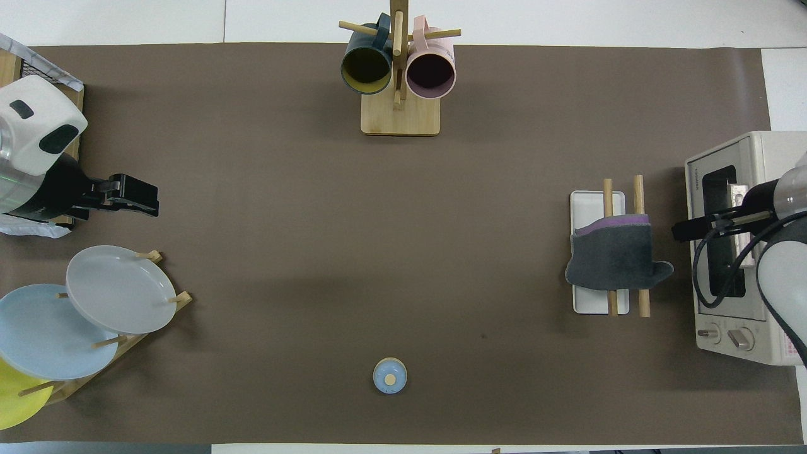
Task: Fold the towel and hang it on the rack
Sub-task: 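Open the right gripper and withdraw it from the rack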
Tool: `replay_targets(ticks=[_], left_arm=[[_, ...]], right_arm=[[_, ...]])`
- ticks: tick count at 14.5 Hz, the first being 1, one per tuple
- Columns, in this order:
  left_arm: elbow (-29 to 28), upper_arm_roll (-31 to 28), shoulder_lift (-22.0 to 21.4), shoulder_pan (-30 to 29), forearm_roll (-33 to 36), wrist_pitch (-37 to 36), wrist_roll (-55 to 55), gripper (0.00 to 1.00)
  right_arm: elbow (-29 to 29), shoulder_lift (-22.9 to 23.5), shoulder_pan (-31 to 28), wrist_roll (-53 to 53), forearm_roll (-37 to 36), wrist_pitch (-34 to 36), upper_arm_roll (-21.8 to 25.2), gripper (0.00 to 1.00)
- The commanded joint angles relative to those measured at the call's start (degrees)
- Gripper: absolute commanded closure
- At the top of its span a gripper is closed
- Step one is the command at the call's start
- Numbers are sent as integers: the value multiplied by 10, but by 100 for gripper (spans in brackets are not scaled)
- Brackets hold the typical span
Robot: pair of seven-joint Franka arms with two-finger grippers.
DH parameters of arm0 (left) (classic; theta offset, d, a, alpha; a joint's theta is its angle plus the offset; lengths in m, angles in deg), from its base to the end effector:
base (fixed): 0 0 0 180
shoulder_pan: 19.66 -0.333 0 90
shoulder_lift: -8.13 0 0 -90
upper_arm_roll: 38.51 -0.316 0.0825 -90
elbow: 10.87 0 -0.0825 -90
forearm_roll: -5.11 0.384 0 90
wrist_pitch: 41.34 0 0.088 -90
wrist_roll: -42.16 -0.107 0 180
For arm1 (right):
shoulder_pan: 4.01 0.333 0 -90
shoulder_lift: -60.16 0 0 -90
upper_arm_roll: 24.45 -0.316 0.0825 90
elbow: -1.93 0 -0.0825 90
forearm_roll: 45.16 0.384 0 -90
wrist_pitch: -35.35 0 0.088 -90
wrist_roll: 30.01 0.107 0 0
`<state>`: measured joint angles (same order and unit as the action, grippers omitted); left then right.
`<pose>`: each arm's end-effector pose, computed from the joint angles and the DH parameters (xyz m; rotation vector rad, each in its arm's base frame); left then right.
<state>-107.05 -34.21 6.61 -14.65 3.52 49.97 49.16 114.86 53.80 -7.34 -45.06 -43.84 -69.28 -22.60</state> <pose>0.5374 -0.0916 0.5901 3.1224 -0.0606 -0.0962 0.5209 -0.0459 0.5158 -3.0992 -0.2583 0.0449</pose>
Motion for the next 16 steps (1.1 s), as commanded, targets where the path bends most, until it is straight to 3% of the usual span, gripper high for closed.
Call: replay_targets(ticks=[1, 4, 6, 16], left_arm=[[-13, 0, -13, -5, 4, 5, -13, 0], [-13, 1, -13, -5, 4, 8, -14, 0], [-13, 1, -13, -6, 4, 8, -15, 0], [-12, 4, -12, -18, 4, 13, -18, 0]], right_arm=[[-65, 11, -9, 24, 2, 79, -2, 0], [-162, 37, -5, 45, -9, 184, -1, 0], [-205, 53, -1, 68, -39, 217, -4, 0], [-230, 75, 6, 72, -45, 225, -4, 0]])
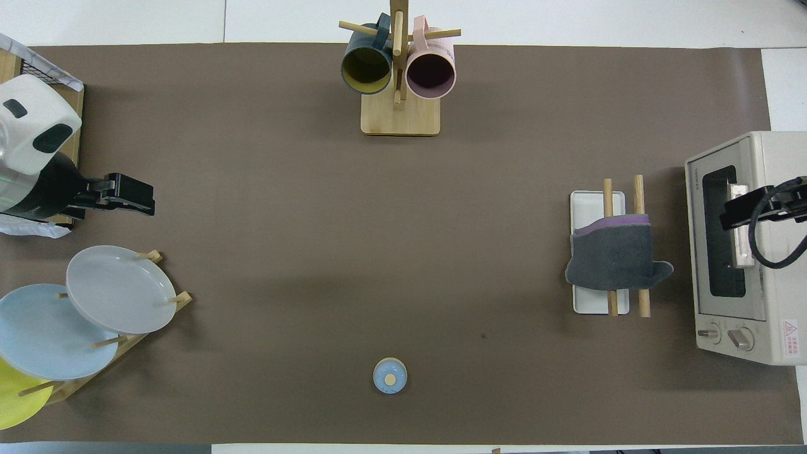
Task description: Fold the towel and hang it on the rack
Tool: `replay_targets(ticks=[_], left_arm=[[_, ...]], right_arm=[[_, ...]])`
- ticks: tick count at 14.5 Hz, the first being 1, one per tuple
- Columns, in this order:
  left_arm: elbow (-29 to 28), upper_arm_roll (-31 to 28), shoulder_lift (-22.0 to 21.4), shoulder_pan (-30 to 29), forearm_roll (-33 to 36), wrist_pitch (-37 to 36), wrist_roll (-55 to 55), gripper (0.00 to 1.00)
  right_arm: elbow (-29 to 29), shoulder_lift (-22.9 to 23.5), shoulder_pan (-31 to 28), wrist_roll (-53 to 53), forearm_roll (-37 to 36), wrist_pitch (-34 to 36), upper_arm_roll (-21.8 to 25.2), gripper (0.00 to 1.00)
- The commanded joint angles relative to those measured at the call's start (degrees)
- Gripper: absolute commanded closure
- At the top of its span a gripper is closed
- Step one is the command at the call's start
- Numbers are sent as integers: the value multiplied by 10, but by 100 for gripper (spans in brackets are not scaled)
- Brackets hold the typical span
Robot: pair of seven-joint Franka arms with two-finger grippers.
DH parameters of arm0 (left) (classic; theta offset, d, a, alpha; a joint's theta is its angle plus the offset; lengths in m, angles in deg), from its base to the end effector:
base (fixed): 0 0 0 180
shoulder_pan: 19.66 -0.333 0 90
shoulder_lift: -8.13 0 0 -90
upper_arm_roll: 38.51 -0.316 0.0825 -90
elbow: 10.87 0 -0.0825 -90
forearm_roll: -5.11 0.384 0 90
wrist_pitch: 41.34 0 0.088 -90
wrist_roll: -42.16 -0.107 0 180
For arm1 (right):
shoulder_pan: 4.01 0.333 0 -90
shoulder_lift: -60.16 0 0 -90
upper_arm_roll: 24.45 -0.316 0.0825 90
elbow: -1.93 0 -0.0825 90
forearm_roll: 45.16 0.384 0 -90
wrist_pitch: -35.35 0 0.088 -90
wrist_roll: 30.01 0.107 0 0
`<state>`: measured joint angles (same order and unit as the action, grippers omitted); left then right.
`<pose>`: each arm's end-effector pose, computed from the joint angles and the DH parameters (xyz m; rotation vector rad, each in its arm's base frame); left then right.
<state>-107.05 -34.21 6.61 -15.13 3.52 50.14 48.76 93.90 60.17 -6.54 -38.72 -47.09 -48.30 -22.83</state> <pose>0.5385 -0.0871 0.5904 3.1217 -0.0583 -0.0914 0.5390 -0.0430 0.5996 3.1134 0.1220 -0.2314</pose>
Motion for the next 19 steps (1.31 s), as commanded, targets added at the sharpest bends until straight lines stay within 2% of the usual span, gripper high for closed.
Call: replay_targets(ticks=[1, 10, 15, 19], left_arm=[[-12, 4, -12, -14, 4, 13, -26, 0], [-15, 1, -13, -22, 4, 13, -44, 0], [-15, 1, -13, -22, 4, 12, -44, 0], [-15, 1, -13, -22, 4, 13, -44, 0]], right_arm=[[-21, 10, -3, 9, -6, 16, 1, 0], [-23, 11, -6, 9, -3, 6, 3, 0], [-57, 17, 4, 9, 1, 30, -4, 0], [-61, 22, 3, 9, 6, 21, -4, 0]])
